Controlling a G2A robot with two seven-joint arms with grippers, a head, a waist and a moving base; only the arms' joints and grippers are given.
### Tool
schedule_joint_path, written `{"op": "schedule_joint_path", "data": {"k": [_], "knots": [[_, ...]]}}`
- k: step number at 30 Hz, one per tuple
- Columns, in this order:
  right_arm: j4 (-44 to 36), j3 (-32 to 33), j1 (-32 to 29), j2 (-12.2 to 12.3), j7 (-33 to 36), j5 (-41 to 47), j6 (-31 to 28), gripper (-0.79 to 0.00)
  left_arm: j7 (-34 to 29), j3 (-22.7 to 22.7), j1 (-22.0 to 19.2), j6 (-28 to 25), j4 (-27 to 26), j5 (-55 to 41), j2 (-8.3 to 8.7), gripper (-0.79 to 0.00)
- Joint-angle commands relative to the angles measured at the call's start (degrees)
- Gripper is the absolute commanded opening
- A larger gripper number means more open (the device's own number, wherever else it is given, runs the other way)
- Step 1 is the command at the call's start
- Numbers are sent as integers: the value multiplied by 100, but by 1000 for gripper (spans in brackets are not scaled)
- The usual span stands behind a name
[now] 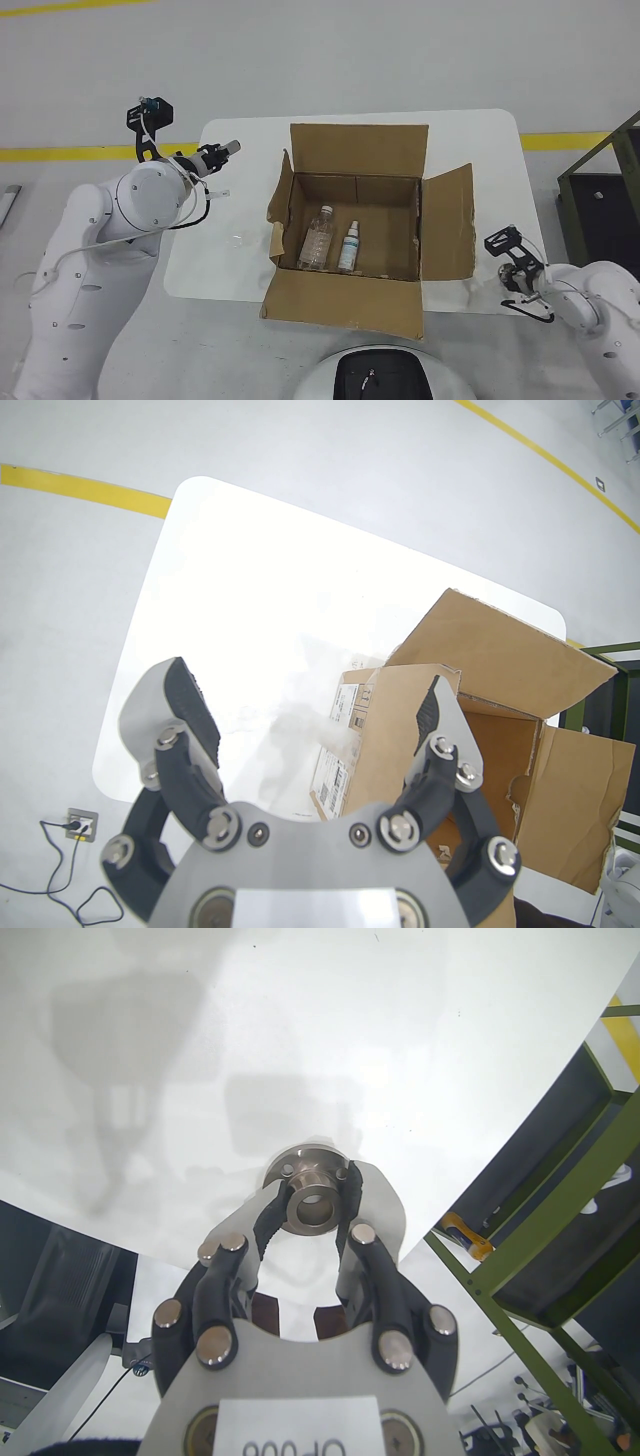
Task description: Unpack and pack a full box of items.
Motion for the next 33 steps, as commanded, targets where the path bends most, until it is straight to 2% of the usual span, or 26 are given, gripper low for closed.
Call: {"op": "schedule_joint_path", "data": {"k": [1,5,9,14,18,20,23,28,31,33], "knots": [[-56,37,8,6,-10,32,59,-785,0,0,0,0,0,0,0,0],[-230,323,91,6,-117,492,434,-785,0,0,0,0,0,0,0,0],[-457,791,307,-22,-356,1383,1234,-785,0,0,0,0,0,0,0,0],[-770,1423,756,-59,-651,3084,2075,-785,0,0,0,0,0,0,0,0],[-944,1677,1044,-87,-926,4414,2300,-785,0,0,0,0,0,0,0,0],[-1055,1700,1146,-98,-1012,5029,2234,-785,0,0,0,0,0,0,0,0],[-1119,1555,1256,-103,-887,5831,2027,-785,0,0,0,0,0,0,0,0],[-1109,887,1524,-95,-754,6143,1865,-785,0,0,0,0,0,0,0,0],[-1110,296,1712,-97,-676,5951,1920,-785,0,0,0,0,0,0,0,0],[-1115,-149,1847,-90,-581,5477,2041,-785,0,0,0,0,0,0,0,0]]}}
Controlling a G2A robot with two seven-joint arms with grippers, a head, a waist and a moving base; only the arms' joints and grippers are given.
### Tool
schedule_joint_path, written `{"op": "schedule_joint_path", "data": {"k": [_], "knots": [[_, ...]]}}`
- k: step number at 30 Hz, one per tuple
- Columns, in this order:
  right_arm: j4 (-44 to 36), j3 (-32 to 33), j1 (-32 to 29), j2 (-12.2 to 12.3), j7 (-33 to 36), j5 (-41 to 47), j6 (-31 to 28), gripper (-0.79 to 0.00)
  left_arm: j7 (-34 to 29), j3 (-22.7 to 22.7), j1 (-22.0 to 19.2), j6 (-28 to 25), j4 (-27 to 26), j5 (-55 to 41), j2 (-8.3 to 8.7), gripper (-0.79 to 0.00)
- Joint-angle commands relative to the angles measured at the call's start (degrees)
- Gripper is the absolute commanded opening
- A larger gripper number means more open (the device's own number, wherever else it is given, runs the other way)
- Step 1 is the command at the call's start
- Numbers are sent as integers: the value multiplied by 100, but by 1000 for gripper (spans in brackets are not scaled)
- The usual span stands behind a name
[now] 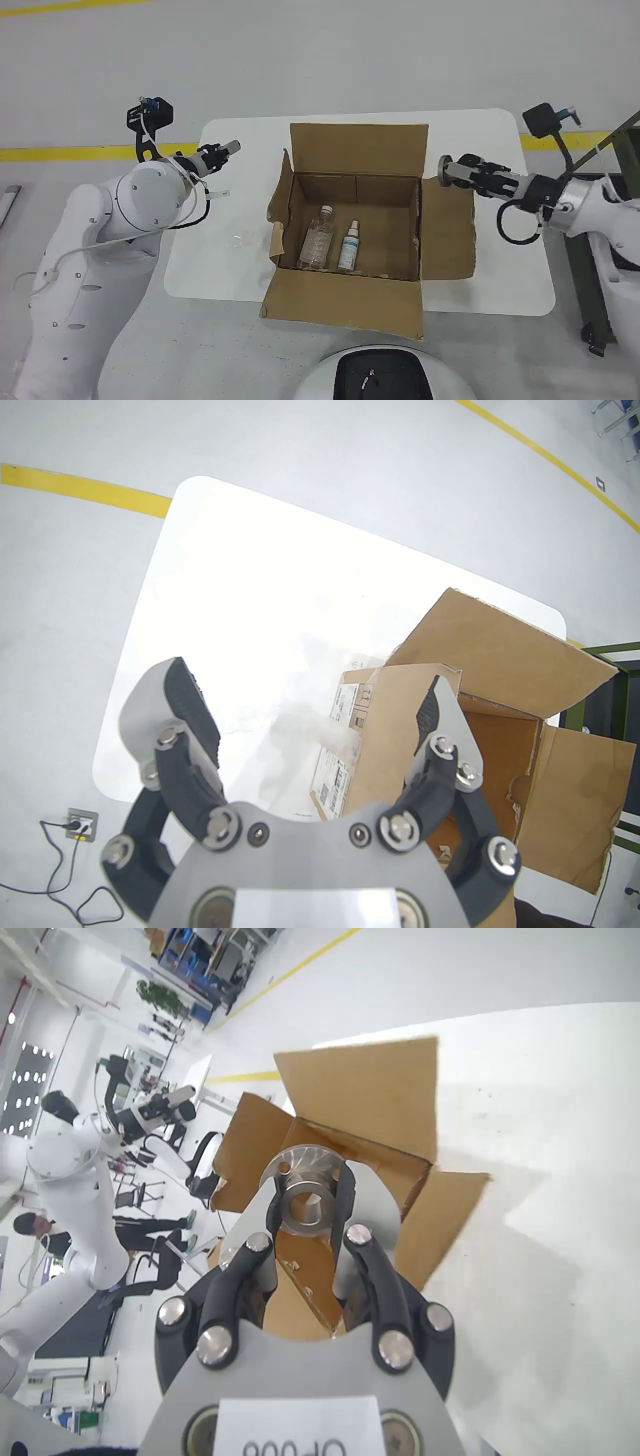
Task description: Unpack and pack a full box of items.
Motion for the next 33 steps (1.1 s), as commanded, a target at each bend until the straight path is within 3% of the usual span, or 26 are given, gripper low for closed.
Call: {"op": "schedule_joint_path", "data": {"k": [1,16,25,33], "knots": [[3,-544,150,0,86,-542,159,-785,0,0,0,0,0,0,0,0],[1458,-3382,1422,-259,336,-2107,775,-785,0,0,0,0,0,0,0,0],[2232,-4338,1891,-474,444,-2593,976,-785,0,0,0,0,0,0,0,0],[2715,-4779,2155,-633,419,-2883,1109,-785,0,0,0,0,0,0,0,0]]}}
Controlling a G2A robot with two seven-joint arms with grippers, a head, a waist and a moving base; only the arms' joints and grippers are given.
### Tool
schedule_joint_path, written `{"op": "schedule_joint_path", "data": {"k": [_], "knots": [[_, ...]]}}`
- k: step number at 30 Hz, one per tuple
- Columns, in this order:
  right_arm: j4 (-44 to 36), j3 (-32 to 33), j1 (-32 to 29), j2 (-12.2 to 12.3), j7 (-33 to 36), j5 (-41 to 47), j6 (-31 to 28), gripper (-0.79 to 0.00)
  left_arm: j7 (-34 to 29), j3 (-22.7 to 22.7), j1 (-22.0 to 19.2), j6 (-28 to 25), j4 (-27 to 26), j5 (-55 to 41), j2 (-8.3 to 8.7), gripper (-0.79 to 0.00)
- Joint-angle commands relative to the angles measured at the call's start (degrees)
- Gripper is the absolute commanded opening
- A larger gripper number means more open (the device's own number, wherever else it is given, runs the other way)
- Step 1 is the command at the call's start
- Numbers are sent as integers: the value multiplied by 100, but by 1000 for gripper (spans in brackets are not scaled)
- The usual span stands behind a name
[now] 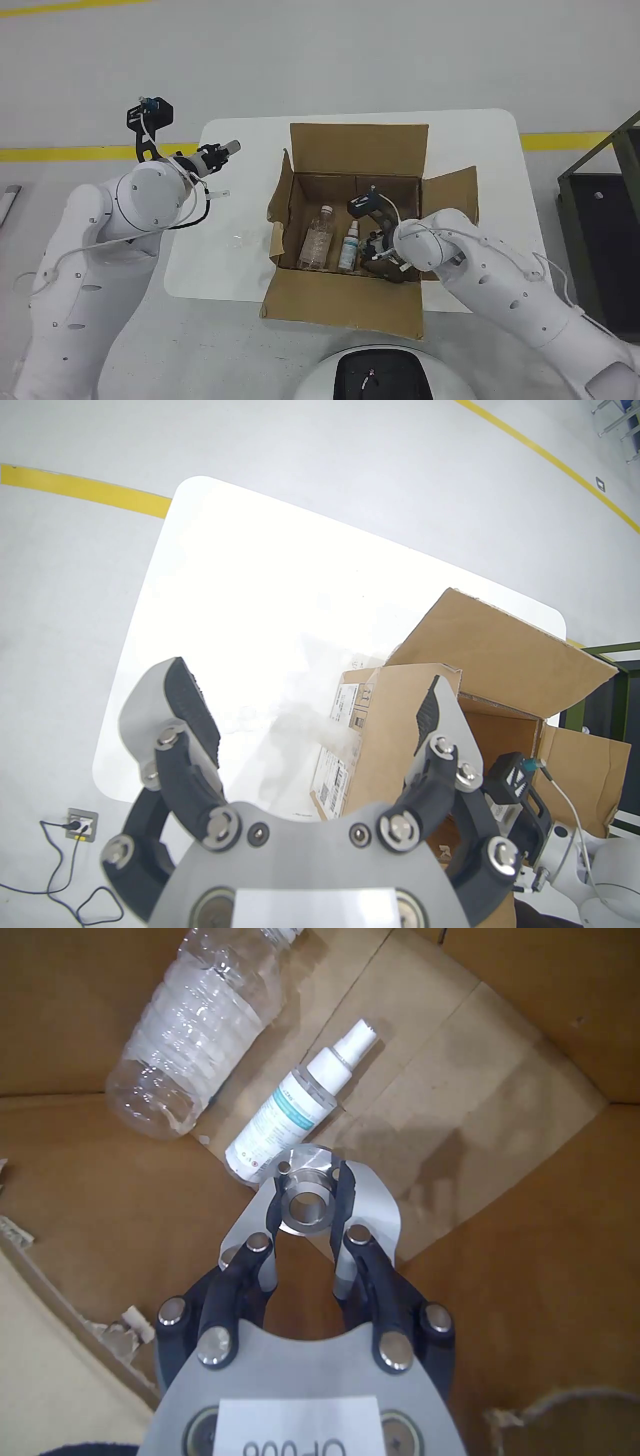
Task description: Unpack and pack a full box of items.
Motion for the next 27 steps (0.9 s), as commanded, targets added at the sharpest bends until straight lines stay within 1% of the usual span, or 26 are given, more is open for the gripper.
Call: {"op": "schedule_joint_path", "data": {"k": [1,10,12,15,18,24,26,27], "knots": [[128,-89,61,-38,3,-85,45,-785,0,0,0,0,0,0,0,0],[539,-337,201,-182,43,-215,72,-785,0,0,0,0,0,0,0,0],[600,-343,214,-203,49,-216,70,-705,0,0,0,0,0,0,0,0],[672,-333,230,-224,63,-241,65,-683,0,0,0,0,0,0,0,0],[717,-302,229,-237,68,-227,46,-594,0,0,0,0,0,0,0,0],[736,-192,198,-250,90,-172,2,-539,0,0,0,0,0,0,0,0],[704,-118,187,-245,97,-150,2,-508,0,0,0,0,0,0,0,0],[674,-70,178,-238,94,-138,-1,-508,0,0,0,0,0,0,0,0]]}}
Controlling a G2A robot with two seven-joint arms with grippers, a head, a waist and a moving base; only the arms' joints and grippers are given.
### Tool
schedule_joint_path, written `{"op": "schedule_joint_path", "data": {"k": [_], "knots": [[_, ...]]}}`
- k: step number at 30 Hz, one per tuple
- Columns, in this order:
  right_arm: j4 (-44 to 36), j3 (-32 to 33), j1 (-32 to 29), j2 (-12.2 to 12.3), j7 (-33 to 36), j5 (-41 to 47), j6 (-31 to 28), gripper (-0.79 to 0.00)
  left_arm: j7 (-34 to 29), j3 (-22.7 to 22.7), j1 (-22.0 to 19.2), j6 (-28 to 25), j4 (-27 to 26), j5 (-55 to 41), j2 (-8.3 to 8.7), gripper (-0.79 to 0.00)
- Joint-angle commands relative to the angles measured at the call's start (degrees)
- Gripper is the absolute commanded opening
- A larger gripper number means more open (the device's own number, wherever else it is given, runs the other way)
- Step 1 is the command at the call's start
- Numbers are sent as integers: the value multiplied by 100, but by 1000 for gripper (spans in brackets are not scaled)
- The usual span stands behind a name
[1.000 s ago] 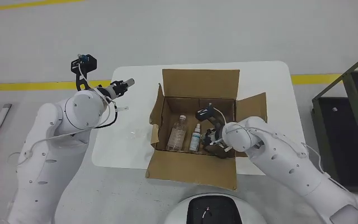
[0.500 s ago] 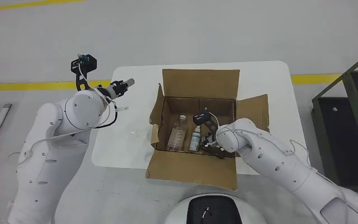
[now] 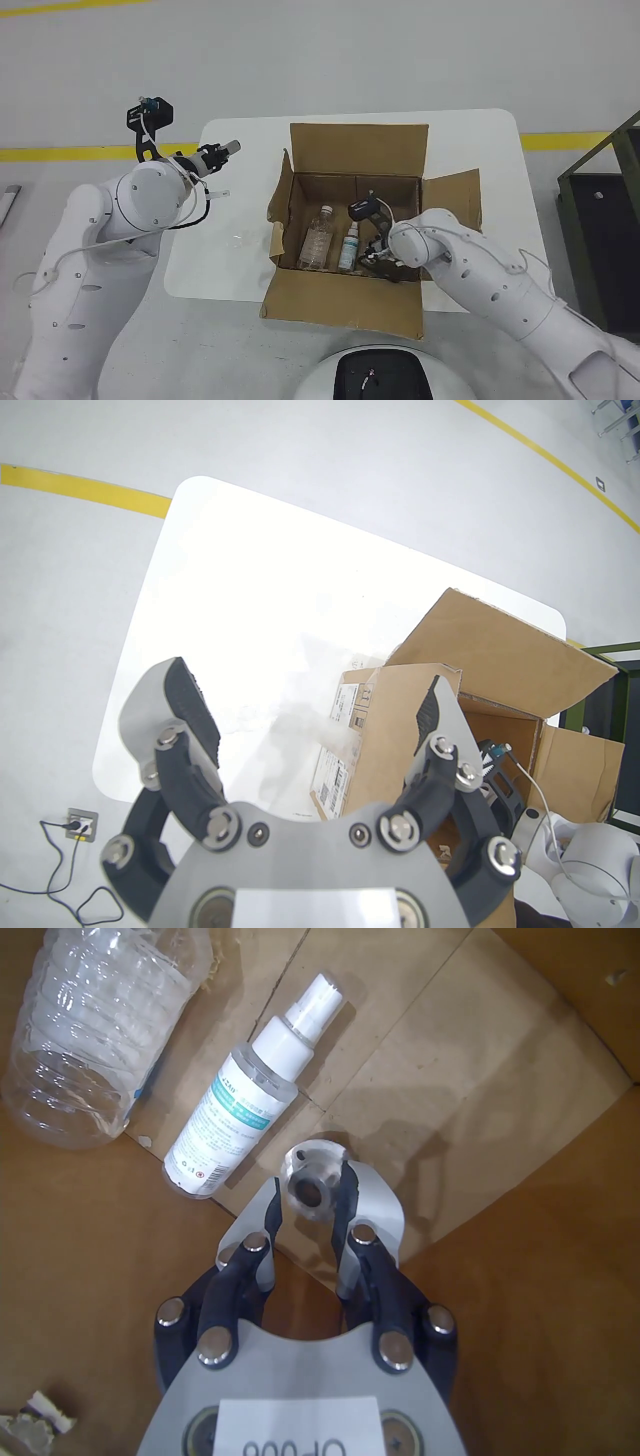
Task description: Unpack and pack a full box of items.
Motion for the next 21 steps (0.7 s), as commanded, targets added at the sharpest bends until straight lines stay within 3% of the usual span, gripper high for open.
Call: {"op": "schedule_joint_path", "data": {"k": [1,4,10,11,21], "knots": [[-102,138,-13,17,-10,60,-1,-505,0,0,0,0,0,0,0,0],[-344,453,-42,69,-22,206,-35,-514,0,0,0,0,0,0,0,0],[-1216,1873,-351,289,-298,1034,-201,-696,0,0,0,0,0,0,0,0],[-1402,2247,-446,336,-414,1281,-277,-782,0,0,0,0,0,0,0,0],[-2211,5437,-1678,689,-823,3352,-1252,-785,0,0,0,0,0,0,0,0]]}}
